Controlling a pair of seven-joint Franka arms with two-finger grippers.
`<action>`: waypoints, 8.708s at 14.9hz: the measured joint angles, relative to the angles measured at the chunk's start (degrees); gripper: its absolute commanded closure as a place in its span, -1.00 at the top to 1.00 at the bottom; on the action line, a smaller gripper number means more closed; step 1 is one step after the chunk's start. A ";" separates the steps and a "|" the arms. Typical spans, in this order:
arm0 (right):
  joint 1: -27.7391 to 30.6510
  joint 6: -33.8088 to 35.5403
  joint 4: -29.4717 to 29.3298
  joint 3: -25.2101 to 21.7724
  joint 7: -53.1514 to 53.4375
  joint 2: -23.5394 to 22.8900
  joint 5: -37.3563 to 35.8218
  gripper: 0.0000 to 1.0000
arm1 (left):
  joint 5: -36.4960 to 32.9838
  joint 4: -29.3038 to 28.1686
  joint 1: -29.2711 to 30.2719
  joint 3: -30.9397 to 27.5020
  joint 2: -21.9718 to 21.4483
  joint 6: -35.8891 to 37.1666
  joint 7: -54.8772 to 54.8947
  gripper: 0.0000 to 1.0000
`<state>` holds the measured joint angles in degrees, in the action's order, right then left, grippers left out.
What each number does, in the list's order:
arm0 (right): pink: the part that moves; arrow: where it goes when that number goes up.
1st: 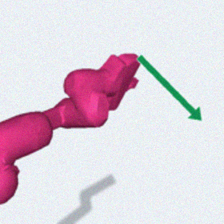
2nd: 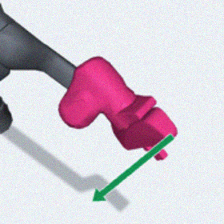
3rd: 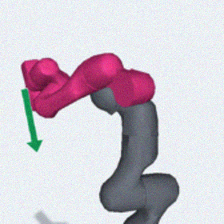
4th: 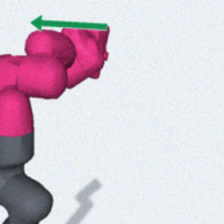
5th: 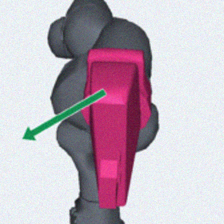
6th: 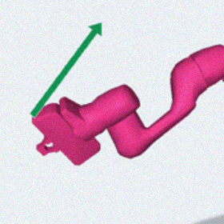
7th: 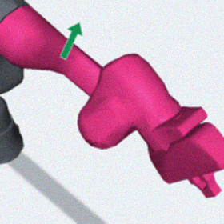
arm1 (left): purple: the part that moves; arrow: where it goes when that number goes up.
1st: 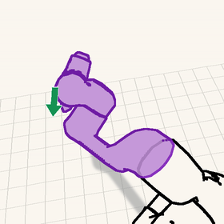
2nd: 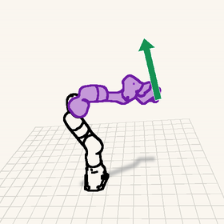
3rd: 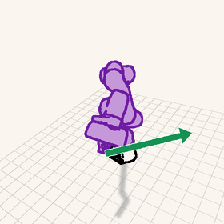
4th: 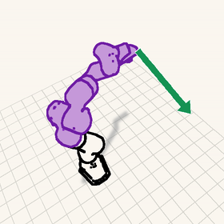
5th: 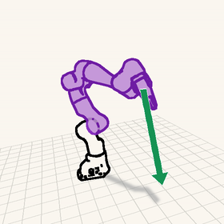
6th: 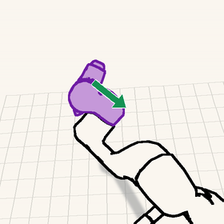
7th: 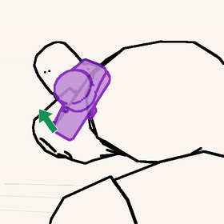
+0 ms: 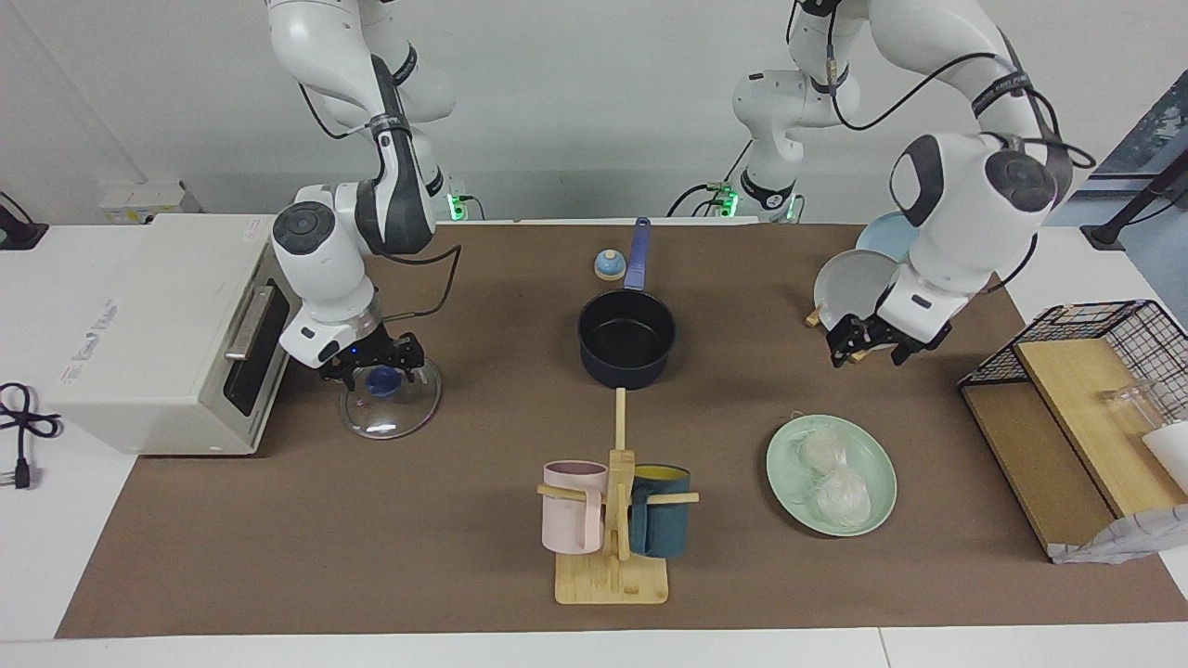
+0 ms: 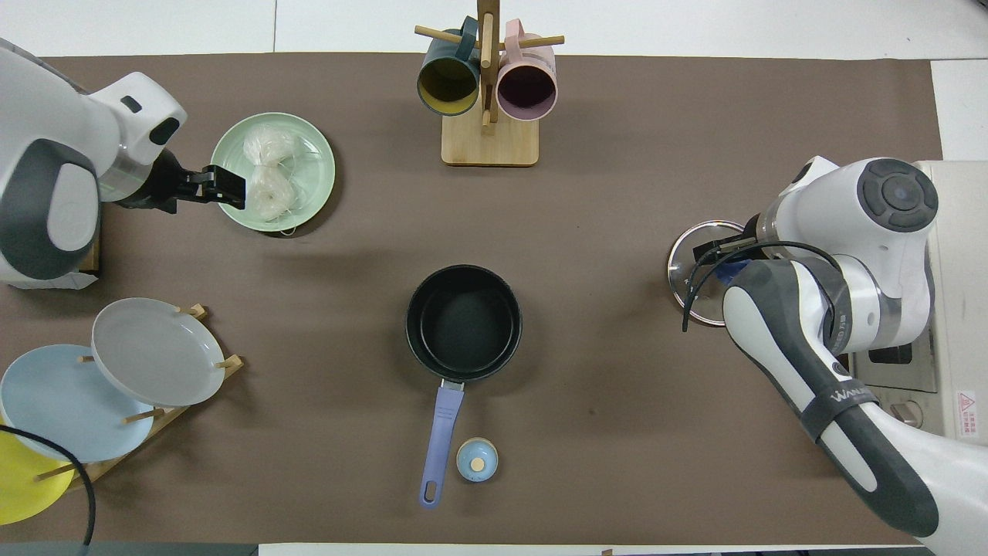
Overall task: Transfer vermicelli from plate to pot
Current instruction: 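Grasp the white vermicelli with the left gripper and lift it off the plate, then carry the vermicelli over the pot while the right gripper lifts the lid, then lower the vermicelli into the black pot and open the left gripper, then withdraw the left gripper while the right gripper carries the lid toward the pot, then lower the glass lid onto the black pot with the right gripper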
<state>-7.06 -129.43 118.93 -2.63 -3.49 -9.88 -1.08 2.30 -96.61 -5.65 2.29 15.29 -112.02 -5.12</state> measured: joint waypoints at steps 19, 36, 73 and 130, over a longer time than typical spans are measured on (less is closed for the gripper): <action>0.29 -0.02 1.61 -0.18 -3.29 -0.89 0.00 0.66 | -1.12 9.73 -1.74 0.25 17.83 -8.78 -0.11 0.60; -0.44 2.97 -0.90 -0.02 -3.70 -0.90 -0.01 0.08 | 2.60 13.80 -1.69 0.18 15.94 -4.44 2.55 -1.00; -6.37 32.56 -26.46 3.02 -0.37 -2.15 0.01 -1.00 | 10.43 -14.17 -25.83 4.15 -13.66 1.74 -28.33 -1.00; -31.33 21.10 -30.59 7.05 31.48 -13.80 -0.88 1.00 | -0.25 7.37 1.56 1.39 -15.39 27.68 1.21 1.00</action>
<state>-38.40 -108.33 88.34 4.42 27.99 -23.68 -1.95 2.05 -89.24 -4.09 3.68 -0.10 -84.34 -3.91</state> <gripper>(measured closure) 0.273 0.000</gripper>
